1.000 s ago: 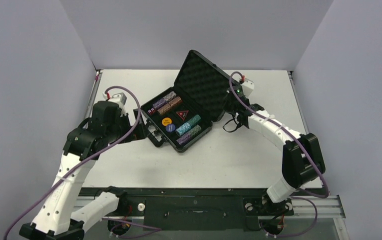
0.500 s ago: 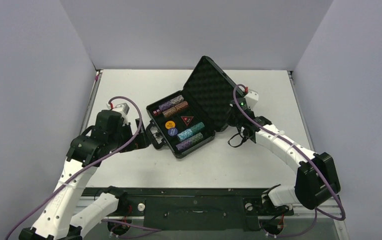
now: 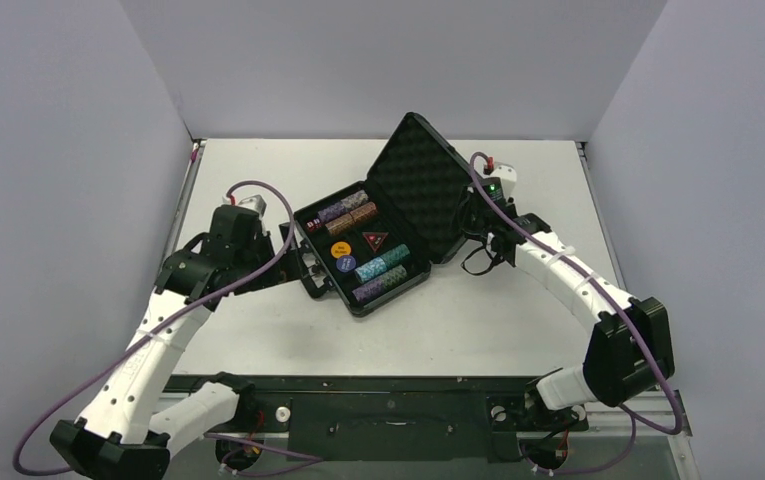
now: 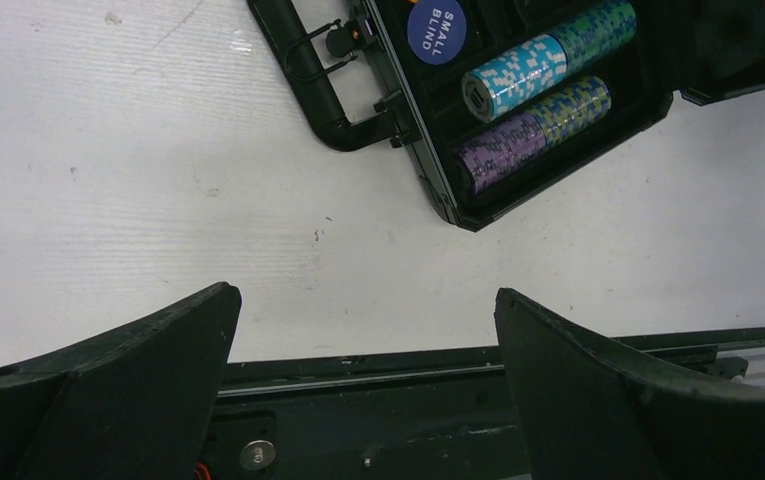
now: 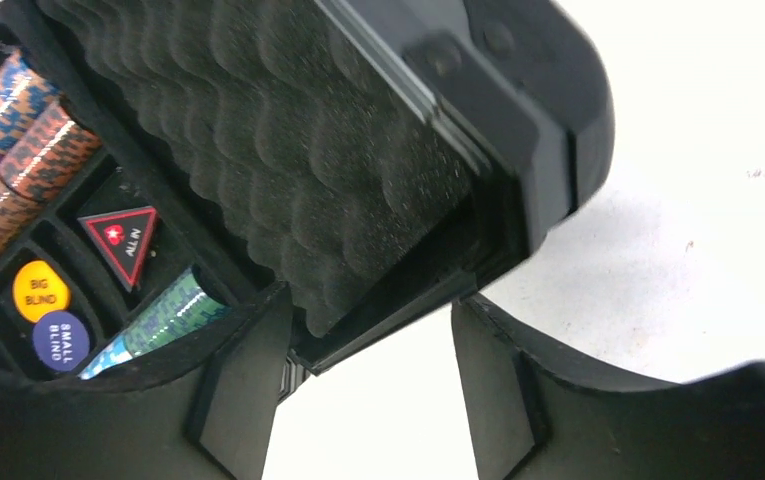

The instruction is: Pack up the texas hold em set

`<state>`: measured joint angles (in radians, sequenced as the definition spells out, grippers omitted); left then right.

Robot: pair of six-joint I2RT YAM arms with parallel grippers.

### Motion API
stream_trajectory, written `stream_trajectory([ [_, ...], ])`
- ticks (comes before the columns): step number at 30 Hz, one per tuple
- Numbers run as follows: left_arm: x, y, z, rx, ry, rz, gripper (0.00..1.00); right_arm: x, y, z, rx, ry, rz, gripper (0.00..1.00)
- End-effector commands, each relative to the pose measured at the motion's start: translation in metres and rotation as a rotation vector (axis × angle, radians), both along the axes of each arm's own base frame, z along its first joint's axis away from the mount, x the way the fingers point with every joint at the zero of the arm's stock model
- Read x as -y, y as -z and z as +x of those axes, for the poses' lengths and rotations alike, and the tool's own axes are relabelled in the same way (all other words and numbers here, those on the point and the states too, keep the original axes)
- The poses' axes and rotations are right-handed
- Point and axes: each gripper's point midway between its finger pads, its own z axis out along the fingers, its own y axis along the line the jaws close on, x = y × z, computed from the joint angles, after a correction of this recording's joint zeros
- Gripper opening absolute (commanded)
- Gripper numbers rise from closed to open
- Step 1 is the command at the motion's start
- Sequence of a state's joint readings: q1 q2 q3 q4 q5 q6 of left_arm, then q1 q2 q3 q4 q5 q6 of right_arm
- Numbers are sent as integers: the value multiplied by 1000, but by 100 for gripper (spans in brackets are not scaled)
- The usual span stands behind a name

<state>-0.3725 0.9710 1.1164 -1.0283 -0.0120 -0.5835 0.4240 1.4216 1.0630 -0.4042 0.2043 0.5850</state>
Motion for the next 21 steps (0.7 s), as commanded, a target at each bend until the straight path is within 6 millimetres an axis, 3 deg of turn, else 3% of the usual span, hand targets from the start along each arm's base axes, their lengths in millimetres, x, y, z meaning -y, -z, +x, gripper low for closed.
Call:
stream_trajectory([
  [1,6,-21,39,112,-33,-1,100,-9,-45,15,63,-66,14,57],
  [6,14,-33,69,155,-49,-3,100,-12,-88,20,115,-123,42,61],
  [13,25,-36,89,145,-53,-23,100,12,-167,47,330,35,179,64],
  [18,27,-38,95,149,-57,-23,100,29,-198,64,397,100,211,66],
  [19,28,-38,97,145,-52,-24,100,30,-193,69,377,104,212,66],
  [20,29,-37,96,138,-50,-24,100,36,-208,74,396,119,237,66],
  [21,30,-36,97,133,-45,-26,100,38,-195,79,344,128,234,65],
])
